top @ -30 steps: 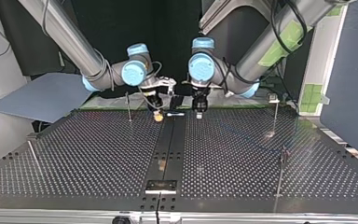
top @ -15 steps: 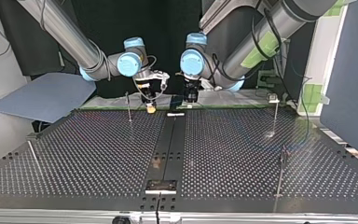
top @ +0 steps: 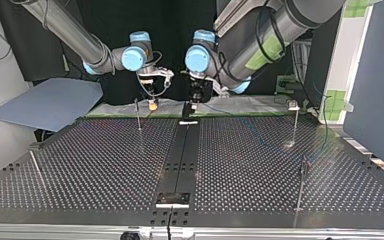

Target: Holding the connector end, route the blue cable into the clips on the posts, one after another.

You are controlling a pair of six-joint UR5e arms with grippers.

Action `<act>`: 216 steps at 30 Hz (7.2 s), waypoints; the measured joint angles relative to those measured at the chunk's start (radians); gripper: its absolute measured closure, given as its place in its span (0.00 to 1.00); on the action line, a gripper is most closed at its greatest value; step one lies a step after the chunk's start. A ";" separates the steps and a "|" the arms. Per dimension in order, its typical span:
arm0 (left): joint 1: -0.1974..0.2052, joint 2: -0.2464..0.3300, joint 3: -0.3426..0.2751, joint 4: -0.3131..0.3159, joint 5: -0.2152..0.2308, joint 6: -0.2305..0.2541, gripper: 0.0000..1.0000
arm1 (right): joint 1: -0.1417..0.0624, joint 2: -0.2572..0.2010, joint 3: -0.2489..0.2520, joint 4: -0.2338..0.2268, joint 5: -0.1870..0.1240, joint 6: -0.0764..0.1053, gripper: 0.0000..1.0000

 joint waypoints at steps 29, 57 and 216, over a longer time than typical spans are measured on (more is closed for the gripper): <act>-0.103 -0.229 0.000 0.157 -0.019 -0.043 1.00 | -0.077 0.095 0.243 -0.226 0.014 0.008 1.00; -0.144 -0.336 0.044 0.215 -0.019 -0.145 1.00 | -0.262 0.169 0.245 -0.393 -0.203 0.063 1.00; -0.269 -0.688 0.819 -0.013 -0.170 -0.098 1.00 | -0.493 0.129 0.035 -0.206 -0.499 -0.011 1.00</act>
